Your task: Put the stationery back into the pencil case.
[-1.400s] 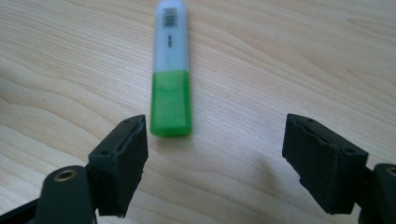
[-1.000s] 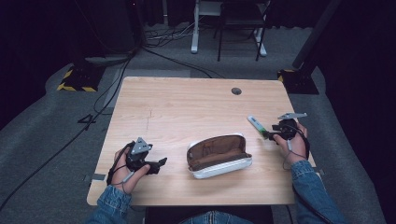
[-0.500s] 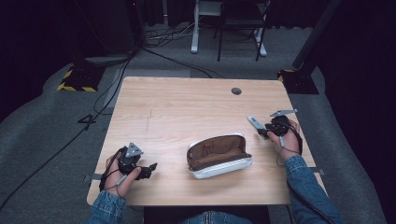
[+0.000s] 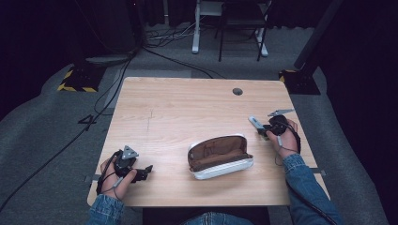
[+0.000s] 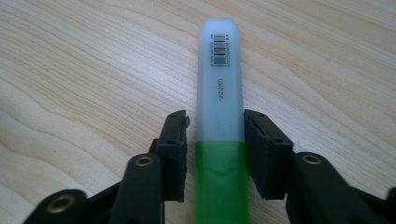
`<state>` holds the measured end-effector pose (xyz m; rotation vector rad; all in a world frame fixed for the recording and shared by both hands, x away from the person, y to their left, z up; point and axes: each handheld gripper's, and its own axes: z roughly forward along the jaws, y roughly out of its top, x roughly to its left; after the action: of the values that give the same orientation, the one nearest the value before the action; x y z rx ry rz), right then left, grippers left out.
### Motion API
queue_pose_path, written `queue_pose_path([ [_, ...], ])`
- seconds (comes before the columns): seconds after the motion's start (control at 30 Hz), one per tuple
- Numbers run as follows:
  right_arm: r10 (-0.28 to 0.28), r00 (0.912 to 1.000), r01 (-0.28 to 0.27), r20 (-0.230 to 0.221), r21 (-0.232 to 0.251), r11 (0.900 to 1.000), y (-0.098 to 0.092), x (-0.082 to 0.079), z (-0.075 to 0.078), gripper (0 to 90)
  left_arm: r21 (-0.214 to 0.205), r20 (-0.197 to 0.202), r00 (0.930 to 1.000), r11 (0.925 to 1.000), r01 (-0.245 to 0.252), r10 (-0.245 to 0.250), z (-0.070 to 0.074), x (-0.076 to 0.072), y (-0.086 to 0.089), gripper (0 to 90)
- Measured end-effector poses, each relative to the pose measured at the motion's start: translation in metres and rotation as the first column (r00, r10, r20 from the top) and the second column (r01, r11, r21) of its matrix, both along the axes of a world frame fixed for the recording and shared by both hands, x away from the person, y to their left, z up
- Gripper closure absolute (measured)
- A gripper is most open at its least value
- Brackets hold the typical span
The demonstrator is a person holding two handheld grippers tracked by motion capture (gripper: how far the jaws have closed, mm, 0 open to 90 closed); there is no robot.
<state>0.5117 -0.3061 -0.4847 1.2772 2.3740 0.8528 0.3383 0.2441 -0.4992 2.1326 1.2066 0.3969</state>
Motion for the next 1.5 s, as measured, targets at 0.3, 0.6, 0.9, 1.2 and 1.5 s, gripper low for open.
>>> queue_pose_path([
  [0.3,0.0,1.0,0.0,-0.004,-0.009,1.0,0.0,-0.002,0.001,66.9,0.01,0.041,0.9986,0.9994,0.034,-0.035,-0.005,0.001,0.003,14.0],
  [0.6,-0.009,1.0,0.009,0.004,-0.006,0.9999,-0.002,-0.003,0.004,67.0,0.01,0.042,0.9987,0.9995,0.029,-0.029,-0.005,0.001,0.002,13.7],
  [0.9,0.006,0.9999,-0.006,0.013,0.003,1.0,-0.001,-0.006,0.013,67.0,0.011,0.043,0.9986,0.9995,0.03,-0.03,-0.005,0.002,0.002,13.6],
  [1.2,0.025,0.9988,-0.026,0.042,0.018,0.9995,-0.003,-0.014,0.036,67.0,0.011,0.043,0.9986,0.9995,0.029,-0.03,-0.005,0.002,0.002,13.6],
  [1.5,0.049,0.9975,-0.05,0.051,0.019,0.9986,0.0,-0.022,0.053,67.0,0.01,0.045,0.9986,0.9996,0.026,-0.026,-0.005,0.002,0.002,13.4],
])
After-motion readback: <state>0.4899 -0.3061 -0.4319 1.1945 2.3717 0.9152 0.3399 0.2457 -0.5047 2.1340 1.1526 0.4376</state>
